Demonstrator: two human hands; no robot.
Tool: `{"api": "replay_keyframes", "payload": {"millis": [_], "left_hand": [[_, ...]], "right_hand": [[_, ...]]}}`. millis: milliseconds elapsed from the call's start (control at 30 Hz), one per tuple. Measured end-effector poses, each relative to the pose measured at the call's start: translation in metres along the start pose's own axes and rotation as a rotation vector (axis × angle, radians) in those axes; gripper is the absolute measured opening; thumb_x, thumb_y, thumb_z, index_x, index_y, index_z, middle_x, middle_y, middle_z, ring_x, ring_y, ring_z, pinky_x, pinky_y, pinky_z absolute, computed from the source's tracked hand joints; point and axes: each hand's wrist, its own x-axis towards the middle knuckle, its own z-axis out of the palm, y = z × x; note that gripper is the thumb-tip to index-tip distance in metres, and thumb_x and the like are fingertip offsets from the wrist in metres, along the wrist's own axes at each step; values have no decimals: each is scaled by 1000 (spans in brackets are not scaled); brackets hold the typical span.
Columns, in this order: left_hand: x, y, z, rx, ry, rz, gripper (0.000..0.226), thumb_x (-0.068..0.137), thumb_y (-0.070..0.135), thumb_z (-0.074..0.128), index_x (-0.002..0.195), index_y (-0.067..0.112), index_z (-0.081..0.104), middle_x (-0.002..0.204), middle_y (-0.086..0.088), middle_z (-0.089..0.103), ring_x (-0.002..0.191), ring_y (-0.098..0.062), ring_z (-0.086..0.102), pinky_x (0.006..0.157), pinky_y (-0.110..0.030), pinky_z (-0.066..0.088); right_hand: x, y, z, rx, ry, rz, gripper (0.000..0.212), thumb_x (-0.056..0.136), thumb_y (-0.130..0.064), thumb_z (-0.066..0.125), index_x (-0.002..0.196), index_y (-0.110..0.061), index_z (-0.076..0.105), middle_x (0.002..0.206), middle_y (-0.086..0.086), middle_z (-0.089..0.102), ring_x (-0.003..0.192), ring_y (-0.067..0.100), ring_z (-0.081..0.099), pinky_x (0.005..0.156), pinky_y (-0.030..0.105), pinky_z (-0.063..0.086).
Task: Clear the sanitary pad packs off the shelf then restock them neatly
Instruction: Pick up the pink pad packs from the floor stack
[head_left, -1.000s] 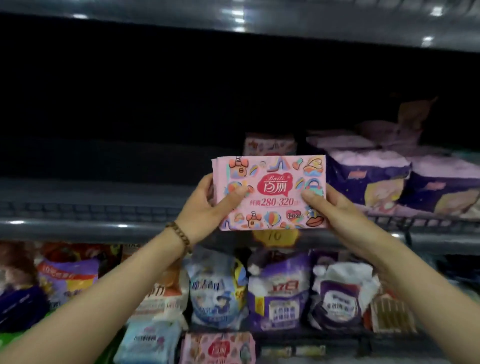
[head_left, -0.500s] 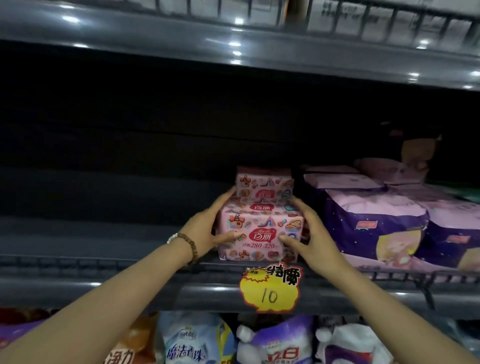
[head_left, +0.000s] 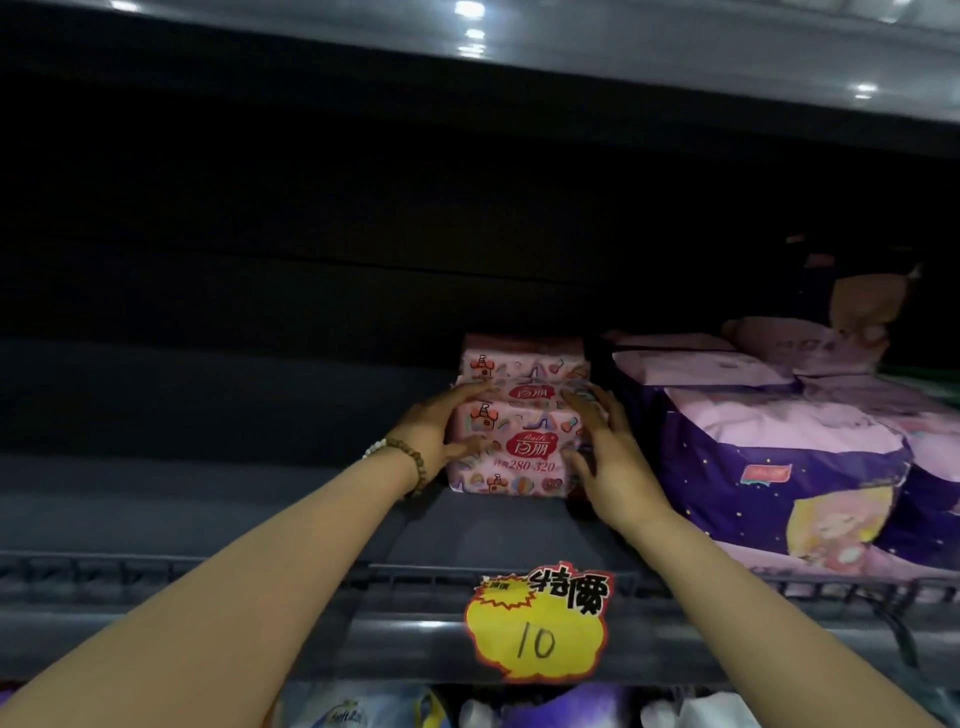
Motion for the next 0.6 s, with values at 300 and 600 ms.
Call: {"api": "replay_keyframes", "payload": {"millis": [300,600], "left_hand": [[-44,38,-4,-21,63,-143,92,89,44,56,150,26,-12,155,5,21,135,-13,34,94,-16,30],[-216,63,27,-230,162,-5,57,81,57,50,133,41,31,132,21,48,122,11,42,99,-7,34]], "right_hand": [[-21,-23,-10,-22,32,-9,61,91,-1,56,146,-19,36,160,4,4,148,21,1,121,34,8],[-164,-106,-36,416,-127,-51,53,88,-20,67,131,-38,42,147,-16,35,137,-4,29,109,9,22]]}}
